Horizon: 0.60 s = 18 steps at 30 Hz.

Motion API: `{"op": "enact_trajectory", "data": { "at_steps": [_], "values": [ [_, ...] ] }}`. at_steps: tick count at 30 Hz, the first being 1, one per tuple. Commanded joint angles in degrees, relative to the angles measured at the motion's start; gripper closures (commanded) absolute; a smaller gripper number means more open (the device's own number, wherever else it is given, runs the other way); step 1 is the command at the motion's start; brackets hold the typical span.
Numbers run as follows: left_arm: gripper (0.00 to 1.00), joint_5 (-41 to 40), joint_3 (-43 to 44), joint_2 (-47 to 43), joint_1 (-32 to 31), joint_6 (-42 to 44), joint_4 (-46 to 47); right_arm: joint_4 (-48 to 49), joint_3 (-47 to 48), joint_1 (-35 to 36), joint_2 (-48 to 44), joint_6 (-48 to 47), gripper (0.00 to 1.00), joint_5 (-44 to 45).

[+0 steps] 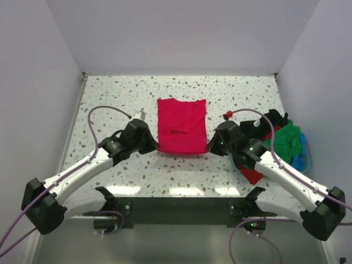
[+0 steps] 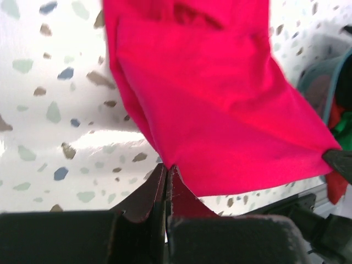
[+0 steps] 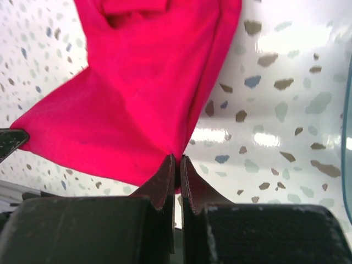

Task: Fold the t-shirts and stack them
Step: Fold the tshirt

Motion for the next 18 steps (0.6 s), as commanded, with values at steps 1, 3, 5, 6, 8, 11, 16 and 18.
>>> {"op": "enact_trajectory", "data": {
  "at_steps": [1, 3, 5, 6, 8, 11, 16, 18],
  "values": [
    [1.00, -4.8, 8.3, 2.9, 0.1, 1.9, -1.3, -3.4, 6.7, -0.2, 1.2, -2.8, 1.00, 5.8],
    [1.00, -6.0, 13.1, 6.3, 0.5, 2.4, -1.6, -2.6, 9.9, -1.1, 4.0, -4.3, 1.00, 6.7],
    [1.00, -7.3, 17.0, 9.3, 1.9, 3.5, -1.2, -0.9, 13.6, -2.5, 7.5, -6.0, 1.00, 6.9],
    [1.00, -7.3, 18.1, 10.3, 2.6, 4.0, -0.6, -0.5, 14.8, -4.5, 8.7, -6.6, 1.00, 6.4],
    [1.00, -5.8, 21.8, 13.8, 5.1, 5.7, 0.4, 1.5, 18.1, -6.5, 11.3, -7.7, 1.00, 4.8],
    [1.00, -5.0, 27.6, 18.7, 7.9, 7.8, 0.1, 4.3, 22.4, -9.5, 16.0, -9.0, 1.00, 2.3],
    [1.00, -6.3, 34.6, 24.8, 9.7, 10.0, 0.2, 6.0, 28.9, -13.7, 24.8, -10.1, 1.00, -1.6],
    [1.00, -7.9, 38.5, 27.7, 10.0, 10.4, -1.7, 6.1, 31.4, -15.4, 27.0, -10.2, 1.00, -3.3]
  ]
}}
